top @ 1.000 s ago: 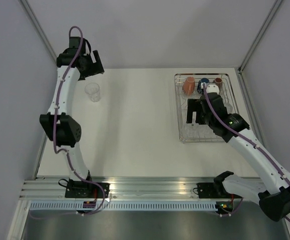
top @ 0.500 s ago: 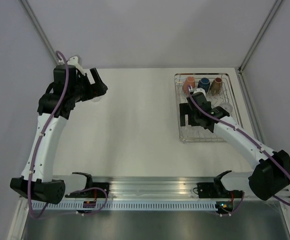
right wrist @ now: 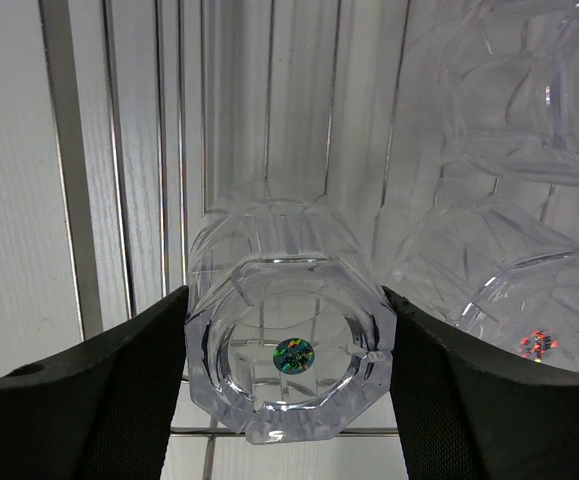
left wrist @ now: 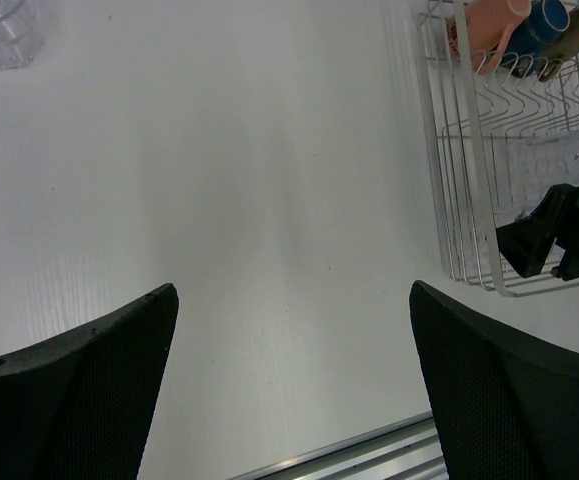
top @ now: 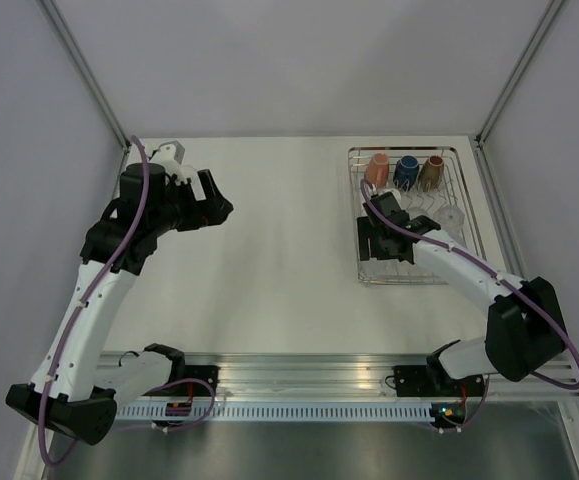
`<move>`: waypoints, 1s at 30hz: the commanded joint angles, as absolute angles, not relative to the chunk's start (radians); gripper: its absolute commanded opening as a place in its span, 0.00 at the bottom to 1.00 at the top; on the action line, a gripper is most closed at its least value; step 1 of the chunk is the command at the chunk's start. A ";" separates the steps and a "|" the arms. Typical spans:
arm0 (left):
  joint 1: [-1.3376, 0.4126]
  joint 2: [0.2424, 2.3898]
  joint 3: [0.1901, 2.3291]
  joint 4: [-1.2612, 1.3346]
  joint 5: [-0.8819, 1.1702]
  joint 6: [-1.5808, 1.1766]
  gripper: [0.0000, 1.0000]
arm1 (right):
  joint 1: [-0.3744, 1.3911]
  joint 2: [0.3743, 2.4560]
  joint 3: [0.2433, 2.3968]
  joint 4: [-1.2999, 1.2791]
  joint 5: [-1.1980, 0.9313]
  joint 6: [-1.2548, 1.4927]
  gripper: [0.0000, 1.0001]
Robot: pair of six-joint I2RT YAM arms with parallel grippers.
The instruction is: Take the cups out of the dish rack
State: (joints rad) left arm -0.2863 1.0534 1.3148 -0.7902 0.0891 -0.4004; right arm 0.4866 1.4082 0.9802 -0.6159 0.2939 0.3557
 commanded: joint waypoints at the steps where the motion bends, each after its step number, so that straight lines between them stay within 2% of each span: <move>1: -0.296 1.034 1.282 -0.749 0.109 -0.394 0.99 | 0.485 1.416 0.974 -0.566 0.296 0.365 0.76; 4: -0.296 1.029 1.253 -0.746 0.112 -0.393 0.99 | 0.485 1.405 0.977 -0.564 0.284 0.361 0.63; 9: -0.301 1.028 1.221 -0.706 0.176 -0.400 0.99 | 0.485 1.368 1.012 -0.597 0.288 0.354 0.53; 17: -0.302 1.019 1.102 -0.540 0.400 -0.478 0.99 | 0.485 1.257 1.115 -0.696 0.318 0.339 0.49; 21: -0.302 1.009 1.033 -0.358 0.539 -0.552 0.99 | 0.485 1.201 1.166 -0.724 0.293 0.330 0.48; 24: -0.302 0.994 0.944 -0.194 0.691 -0.662 0.99 | 0.485 1.143 1.177 -0.683 0.210 0.314 0.47; 30: -0.307 1.014 0.792 0.314 0.873 -0.949 0.99 | 0.485 1.042 1.123 -0.451 -0.173 0.351 0.46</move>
State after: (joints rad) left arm -0.3008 1.0183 0.8257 -0.0505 0.7105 -0.7506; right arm 0.4850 1.0901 1.1336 -0.6312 0.0612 0.3264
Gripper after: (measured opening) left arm 0.992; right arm 0.731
